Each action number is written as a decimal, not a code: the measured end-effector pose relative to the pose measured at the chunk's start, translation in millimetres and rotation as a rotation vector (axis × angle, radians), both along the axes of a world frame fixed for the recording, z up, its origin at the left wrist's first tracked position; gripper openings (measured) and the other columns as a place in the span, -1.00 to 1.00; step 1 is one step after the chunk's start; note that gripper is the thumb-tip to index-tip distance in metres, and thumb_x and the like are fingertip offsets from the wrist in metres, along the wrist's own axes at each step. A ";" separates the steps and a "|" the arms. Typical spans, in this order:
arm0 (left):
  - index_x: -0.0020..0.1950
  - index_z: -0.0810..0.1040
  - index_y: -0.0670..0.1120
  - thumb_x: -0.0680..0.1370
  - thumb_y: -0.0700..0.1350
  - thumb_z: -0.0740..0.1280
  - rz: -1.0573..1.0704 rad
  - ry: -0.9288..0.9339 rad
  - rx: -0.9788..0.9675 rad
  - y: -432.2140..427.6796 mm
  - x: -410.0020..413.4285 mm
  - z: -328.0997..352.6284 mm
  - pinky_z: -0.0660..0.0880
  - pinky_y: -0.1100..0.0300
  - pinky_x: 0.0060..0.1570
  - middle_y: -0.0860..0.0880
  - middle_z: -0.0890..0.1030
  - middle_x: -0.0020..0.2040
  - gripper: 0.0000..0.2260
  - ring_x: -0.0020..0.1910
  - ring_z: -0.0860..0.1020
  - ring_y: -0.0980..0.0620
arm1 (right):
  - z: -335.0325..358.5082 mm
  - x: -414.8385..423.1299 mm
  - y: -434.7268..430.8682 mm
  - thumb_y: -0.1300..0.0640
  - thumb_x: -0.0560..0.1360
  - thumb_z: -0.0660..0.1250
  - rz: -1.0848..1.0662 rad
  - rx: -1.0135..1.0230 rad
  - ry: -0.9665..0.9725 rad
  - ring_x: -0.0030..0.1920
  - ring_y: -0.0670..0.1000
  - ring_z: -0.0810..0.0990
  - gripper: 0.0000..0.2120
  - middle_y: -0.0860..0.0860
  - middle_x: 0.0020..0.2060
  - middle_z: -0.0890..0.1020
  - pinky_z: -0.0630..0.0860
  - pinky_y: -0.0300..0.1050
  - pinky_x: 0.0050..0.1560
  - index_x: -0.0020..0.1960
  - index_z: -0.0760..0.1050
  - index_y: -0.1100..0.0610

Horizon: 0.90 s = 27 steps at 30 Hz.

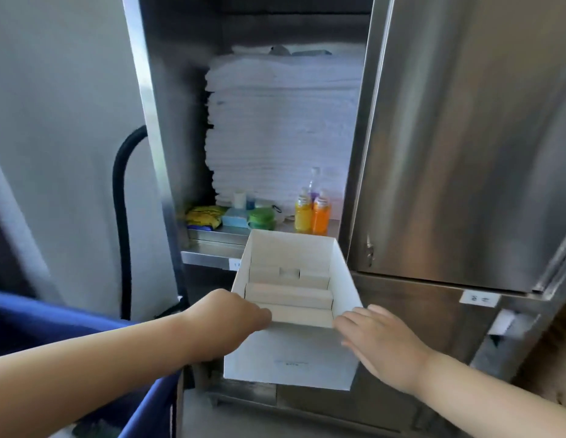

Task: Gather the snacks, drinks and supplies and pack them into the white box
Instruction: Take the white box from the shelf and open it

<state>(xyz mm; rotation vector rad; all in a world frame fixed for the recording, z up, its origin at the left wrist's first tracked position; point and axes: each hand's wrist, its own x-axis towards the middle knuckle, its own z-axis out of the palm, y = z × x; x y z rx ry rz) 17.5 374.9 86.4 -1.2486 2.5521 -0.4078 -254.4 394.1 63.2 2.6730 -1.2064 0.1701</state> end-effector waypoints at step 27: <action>0.31 0.39 0.08 0.57 -0.23 0.17 0.418 0.409 -0.045 -142.0 24.0 -51.8 0.43 0.16 0.12 0.08 0.51 0.20 -0.65 0.20 0.47 0.04 | 19.5 32.4 -193.8 -0.15 0.50 0.25 0.210 0.265 0.101 0.00 0.03 0.53 -0.69 0.03 -0.02 0.60 0.45 -0.11 0.03 0.05 0.50 0.07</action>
